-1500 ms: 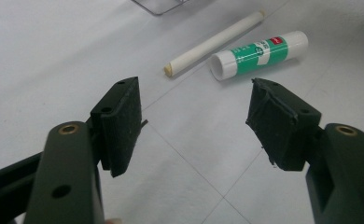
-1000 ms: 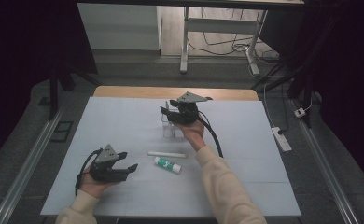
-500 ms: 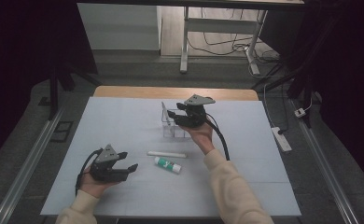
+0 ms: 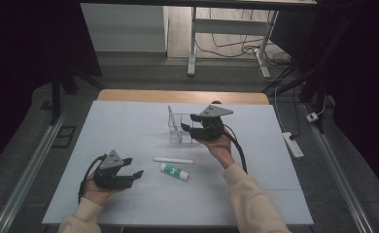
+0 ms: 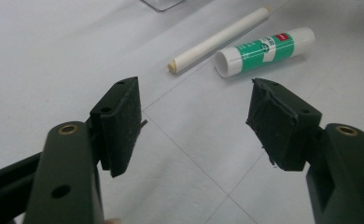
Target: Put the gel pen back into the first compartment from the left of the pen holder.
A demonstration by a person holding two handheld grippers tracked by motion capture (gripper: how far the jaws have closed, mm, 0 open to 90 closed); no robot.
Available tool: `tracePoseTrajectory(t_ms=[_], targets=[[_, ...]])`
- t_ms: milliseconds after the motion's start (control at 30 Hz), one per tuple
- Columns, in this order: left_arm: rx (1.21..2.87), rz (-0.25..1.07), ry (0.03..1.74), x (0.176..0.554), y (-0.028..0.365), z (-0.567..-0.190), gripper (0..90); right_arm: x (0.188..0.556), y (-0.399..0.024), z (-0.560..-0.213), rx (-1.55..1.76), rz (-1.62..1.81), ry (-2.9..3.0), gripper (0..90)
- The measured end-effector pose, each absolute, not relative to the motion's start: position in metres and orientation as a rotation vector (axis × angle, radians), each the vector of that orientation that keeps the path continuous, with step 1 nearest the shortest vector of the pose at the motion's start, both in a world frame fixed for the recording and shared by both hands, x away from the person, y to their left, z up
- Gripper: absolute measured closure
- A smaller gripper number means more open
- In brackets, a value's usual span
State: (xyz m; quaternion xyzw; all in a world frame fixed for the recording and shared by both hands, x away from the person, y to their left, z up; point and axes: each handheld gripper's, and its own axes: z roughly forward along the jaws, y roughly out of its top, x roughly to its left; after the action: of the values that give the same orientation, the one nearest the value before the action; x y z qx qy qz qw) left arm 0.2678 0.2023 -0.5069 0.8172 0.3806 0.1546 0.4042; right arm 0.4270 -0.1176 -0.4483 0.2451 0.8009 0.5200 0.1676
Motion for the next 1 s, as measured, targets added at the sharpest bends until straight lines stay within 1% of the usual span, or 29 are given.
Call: tracePoseTrajectory(t_ms=[367,1000], targets=[[2.072,0.394,0.962,0.268,0.201,-0.507,34.1,0.406,-0.132,-0.453,0.652,1.450,2.361,44.2],[2.073,0.392,0.968,0.268,0.201,-0.508,33.9,0.399,-0.134,-0.459,0.565,1.343,2.525,42.6]])
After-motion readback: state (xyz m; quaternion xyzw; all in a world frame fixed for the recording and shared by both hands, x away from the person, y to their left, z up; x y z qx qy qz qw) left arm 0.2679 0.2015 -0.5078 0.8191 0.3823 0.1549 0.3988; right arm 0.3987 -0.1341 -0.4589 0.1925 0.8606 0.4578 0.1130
